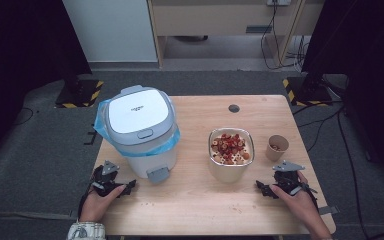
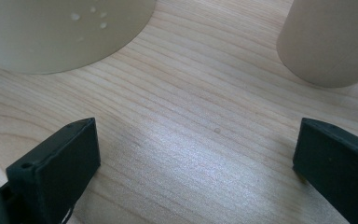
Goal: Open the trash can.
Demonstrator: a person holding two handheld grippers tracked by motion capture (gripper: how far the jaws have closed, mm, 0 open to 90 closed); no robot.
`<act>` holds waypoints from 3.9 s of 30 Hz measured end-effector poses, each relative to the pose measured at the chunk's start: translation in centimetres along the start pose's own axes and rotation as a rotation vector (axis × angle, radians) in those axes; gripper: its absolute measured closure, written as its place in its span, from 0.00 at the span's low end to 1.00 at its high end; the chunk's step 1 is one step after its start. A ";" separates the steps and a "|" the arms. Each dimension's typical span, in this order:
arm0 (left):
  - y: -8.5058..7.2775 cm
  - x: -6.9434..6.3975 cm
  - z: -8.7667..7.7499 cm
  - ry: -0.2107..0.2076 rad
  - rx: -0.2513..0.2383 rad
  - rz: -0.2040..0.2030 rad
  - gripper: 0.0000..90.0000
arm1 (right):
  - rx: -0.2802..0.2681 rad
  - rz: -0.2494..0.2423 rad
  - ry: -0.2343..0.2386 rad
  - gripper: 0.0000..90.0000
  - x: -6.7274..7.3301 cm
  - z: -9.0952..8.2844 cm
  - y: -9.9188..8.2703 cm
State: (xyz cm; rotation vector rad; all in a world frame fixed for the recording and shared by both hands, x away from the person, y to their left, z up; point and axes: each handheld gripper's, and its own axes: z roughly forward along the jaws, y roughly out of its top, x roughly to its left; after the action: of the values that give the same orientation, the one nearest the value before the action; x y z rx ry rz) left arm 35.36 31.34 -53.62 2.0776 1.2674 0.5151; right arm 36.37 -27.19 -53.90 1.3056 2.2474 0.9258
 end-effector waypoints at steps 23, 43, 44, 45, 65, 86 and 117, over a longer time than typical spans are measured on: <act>1.1 -1.2 -3.0 -0.047 -0.067 0.017 0.63 | -0.001 -0.004 0.001 0.01 0.0 0.0 0.0; 2.6 -4.6 -4.6 -0.125 -0.126 0.095 0.99 | 0.000 -0.002 0.002 0.01 0.0 -0.1 -0.1; 2.7 -4.8 -4.5 -0.129 -0.129 0.097 0.99 | 0.000 -0.002 0.002 0.01 0.0 -0.1 -0.1; 2.8 -5.1 -4.4 -0.132 -0.127 0.106 0.99 | 0.000 -0.002 0.002 0.01 0.0 -0.1 -0.1; 3.8 -7.8 -3.0 -0.134 -0.127 0.200 1.00 | 0.000 -0.002 0.002 0.01 0.0 -0.1 -0.1; 4.6 -9.3 -1.6 -0.124 -0.119 0.291 1.00 | 0.000 0.002 0.001 0.01 0.0 -0.1 -0.1; 5.0 -10.5 0.5 -0.078 -0.055 0.341 1.00 | 0.000 0.003 0.001 0.01 0.0 -0.2 -0.2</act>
State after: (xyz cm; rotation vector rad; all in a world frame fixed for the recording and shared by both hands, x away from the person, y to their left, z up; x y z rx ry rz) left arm 34.03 20.27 -50.49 2.2542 0.8480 0.6040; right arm 36.13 -27.35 -53.90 1.3099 2.2465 0.9272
